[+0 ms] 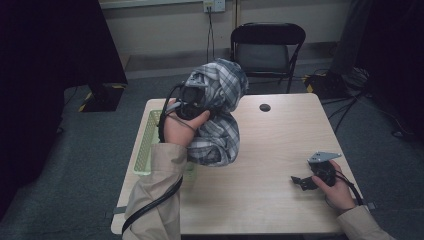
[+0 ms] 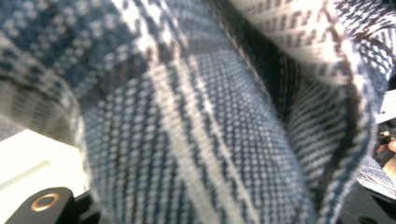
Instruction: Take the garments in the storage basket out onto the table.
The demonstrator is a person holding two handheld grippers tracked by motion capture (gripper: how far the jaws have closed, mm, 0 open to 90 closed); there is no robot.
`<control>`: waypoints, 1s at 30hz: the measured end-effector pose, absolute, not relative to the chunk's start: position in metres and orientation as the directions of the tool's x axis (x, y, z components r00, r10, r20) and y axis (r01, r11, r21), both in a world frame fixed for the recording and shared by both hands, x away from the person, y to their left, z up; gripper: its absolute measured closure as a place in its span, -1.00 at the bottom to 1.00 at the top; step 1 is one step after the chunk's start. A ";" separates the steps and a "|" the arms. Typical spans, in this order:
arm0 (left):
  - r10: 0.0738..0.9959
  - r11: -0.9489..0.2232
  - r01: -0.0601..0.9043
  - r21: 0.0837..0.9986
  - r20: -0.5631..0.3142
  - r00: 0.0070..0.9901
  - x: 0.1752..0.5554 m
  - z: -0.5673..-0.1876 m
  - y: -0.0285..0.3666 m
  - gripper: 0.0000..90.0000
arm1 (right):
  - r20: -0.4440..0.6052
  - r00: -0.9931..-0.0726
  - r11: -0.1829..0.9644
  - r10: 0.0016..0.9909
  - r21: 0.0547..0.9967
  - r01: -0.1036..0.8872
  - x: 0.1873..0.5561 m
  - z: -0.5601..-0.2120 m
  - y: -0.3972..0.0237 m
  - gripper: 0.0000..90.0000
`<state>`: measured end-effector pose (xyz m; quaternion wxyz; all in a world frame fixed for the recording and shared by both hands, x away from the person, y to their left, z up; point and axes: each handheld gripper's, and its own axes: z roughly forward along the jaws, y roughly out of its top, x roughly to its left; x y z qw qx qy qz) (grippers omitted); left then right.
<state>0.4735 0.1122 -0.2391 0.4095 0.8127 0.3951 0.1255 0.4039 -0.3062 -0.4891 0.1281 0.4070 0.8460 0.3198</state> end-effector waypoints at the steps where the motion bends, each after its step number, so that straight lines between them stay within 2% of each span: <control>1: 0.745 -0.352 0.539 0.765 -0.120 0.656 0.474 -0.239 0.112 0.23 | 0.044 -0.636 0.464 0.771 0.645 0.607 0.404 -0.489 -0.306 -1.00; 30: 0.669 -0.368 0.514 0.775 -0.164 0.725 0.482 -0.254 0.058 0.23 | 0.042 -0.637 0.465 0.770 0.646 0.605 0.404 -0.489 -0.306 -1.00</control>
